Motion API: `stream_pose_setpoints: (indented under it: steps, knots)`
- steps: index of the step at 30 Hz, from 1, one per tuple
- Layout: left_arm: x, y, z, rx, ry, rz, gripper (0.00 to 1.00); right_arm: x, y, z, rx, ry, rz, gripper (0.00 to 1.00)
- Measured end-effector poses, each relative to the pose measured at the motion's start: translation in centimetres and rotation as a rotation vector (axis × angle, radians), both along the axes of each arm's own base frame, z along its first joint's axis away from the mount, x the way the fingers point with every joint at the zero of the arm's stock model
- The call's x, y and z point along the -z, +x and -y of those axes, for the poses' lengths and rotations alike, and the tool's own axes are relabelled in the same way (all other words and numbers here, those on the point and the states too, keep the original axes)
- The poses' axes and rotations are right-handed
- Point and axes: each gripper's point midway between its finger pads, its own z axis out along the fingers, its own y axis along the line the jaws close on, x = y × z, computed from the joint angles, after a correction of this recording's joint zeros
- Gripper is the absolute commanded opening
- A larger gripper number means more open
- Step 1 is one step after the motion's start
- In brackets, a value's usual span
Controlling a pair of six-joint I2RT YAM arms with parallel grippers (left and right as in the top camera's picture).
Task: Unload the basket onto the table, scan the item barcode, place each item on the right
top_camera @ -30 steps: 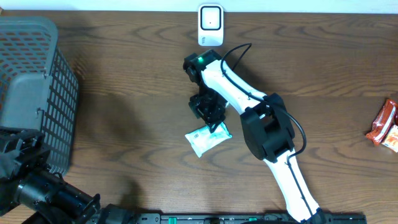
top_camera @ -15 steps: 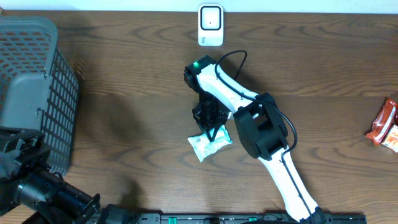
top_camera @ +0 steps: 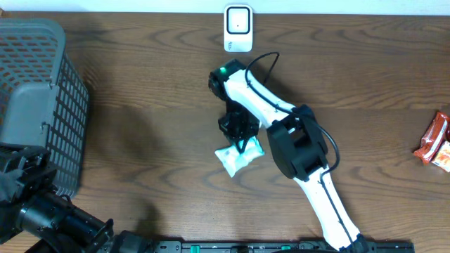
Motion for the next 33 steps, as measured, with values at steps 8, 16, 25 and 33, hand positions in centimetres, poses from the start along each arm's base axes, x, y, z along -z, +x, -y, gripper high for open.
stream_pose_setpoints:
  steps: [8, 16, 25, 33]
  knots:
    - [0.0, 0.0, 0.0, 0.0, 0.0, 0.0, 0.98, -7.6, 5.9, -0.3, -0.143, 0.159, 0.368, 0.01]
    - [0.0, 0.0, 0.0, 0.0, 0.0, 0.0, 0.98, -18.4, 9.9, -1.0, -0.328, 0.293, 0.774, 0.01]
    - [0.0, 0.0, 0.0, 0.0, 0.0, 0.0, 0.98, -21.9, 18.0, 3.1, -0.365, -0.094, 1.148, 0.01]
    - [0.0, 0.0, 0.0, 0.0, 0.0, 0.0, 0.98, -23.2, 22.5, 5.5, -0.325, -0.335, 1.318, 0.01]
